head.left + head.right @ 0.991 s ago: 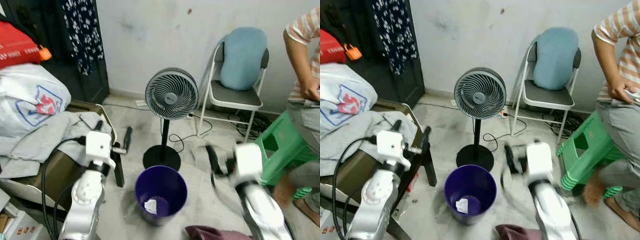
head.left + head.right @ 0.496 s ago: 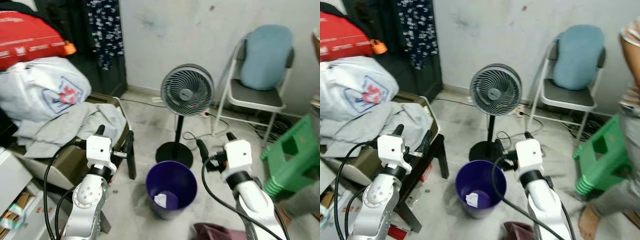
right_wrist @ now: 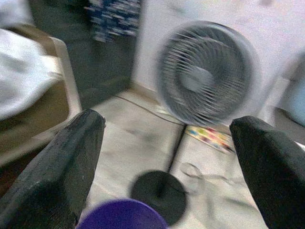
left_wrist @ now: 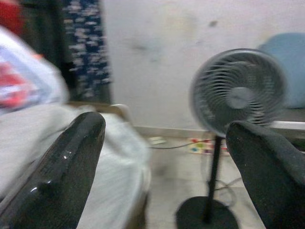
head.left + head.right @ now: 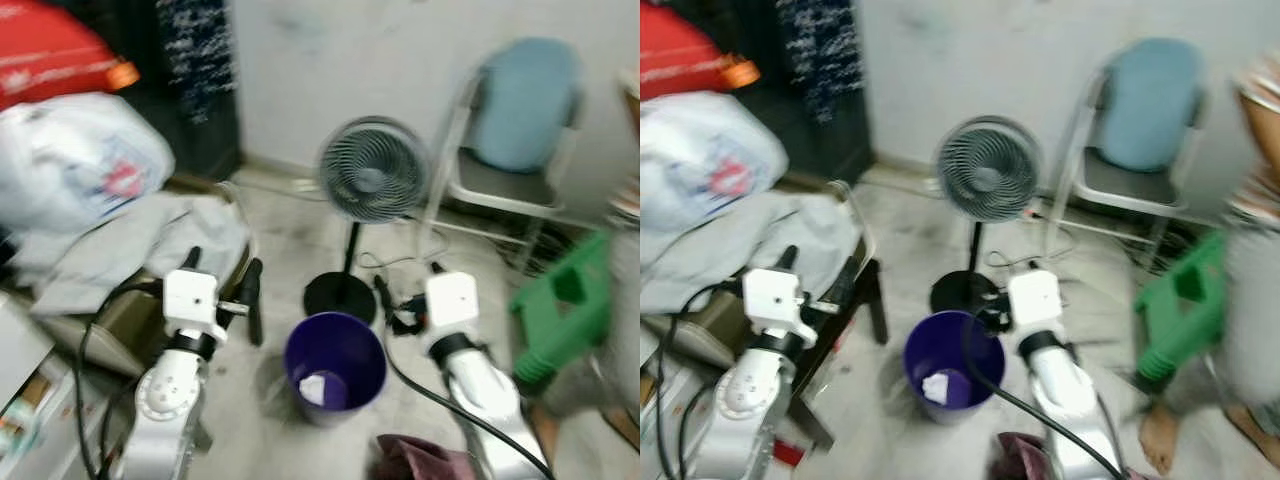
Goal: Clean up the room
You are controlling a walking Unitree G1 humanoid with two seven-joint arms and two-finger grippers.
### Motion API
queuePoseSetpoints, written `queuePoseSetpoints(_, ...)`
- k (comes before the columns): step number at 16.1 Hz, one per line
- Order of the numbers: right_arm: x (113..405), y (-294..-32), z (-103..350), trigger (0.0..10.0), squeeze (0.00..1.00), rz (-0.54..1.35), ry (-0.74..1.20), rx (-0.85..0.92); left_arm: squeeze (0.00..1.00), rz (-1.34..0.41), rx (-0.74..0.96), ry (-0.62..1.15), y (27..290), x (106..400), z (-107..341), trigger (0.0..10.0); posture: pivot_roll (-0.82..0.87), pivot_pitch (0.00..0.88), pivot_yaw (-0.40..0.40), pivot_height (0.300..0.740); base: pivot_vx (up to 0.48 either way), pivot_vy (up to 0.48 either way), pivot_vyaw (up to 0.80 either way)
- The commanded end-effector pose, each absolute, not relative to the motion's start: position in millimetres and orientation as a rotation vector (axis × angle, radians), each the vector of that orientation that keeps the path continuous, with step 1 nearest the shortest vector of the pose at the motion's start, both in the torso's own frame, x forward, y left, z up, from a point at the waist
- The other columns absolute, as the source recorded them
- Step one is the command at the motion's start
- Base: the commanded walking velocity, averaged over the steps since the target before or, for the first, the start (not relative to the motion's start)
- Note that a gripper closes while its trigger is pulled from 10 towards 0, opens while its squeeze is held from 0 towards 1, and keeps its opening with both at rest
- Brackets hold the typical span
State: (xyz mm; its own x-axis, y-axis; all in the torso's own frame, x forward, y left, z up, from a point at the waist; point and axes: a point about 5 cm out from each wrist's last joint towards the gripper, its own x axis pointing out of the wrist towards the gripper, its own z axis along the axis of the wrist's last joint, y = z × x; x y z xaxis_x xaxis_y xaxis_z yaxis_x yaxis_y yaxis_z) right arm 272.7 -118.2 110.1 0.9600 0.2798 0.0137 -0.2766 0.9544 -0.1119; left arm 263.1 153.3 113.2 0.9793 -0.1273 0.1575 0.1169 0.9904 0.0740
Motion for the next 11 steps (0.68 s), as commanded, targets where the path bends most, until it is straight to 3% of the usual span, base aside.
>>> queuePoseSetpoints(1, 278.9, -103.3, 115.8, 10.0, 0.0, 0.334, -0.059, -0.099, 0.0, -0.109, 0.053, -0.165, 151.5, 261.9, 118.1, 10.0, -0.02, 0.095, -0.059, 0.74, 0.0, 0.0, 0.8)
queuePoseSetpoints(4, 289.4, -95.9, 126.4, 10.0, 0.0, 0.341, -0.094, -0.093, 0.0, -0.114, 0.066, -0.169, 147.7, 257.8, 121.2, 10.0, -0.02, 0.121, -0.069, 0.74, 0.0, 0.0, 0.8)
queuePoseSetpoints(11, 277.9, -123.4, 112.0, 10.0, 0.0, 0.278, -0.038, -0.138, 0.0, -0.06, 0.082, -0.123, 147.6, 246.3, 110.3, 10.0, -0.03, 0.12, -0.067, 0.74, 0.0, 0.0, 0.8)
